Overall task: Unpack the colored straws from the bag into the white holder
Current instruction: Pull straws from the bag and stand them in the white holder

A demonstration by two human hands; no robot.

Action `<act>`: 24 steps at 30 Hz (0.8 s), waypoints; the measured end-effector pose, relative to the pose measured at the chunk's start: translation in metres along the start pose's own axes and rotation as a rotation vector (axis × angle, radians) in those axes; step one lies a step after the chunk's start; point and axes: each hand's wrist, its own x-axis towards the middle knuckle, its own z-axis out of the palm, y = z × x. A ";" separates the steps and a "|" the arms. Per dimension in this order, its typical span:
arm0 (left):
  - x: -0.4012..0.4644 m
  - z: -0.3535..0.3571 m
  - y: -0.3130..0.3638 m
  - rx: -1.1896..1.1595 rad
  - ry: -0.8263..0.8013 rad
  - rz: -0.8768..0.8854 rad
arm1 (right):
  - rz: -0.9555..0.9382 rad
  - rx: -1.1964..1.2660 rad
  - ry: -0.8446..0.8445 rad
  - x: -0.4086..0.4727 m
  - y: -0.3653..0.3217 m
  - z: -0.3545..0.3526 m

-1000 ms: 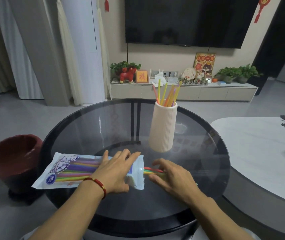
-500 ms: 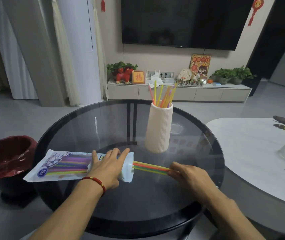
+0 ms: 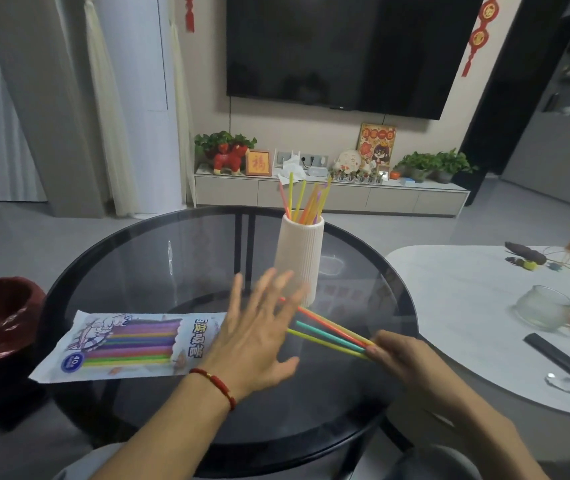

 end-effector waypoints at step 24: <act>0.015 0.003 0.048 -0.612 0.223 -0.142 | -0.123 0.187 0.493 0.069 -0.096 0.020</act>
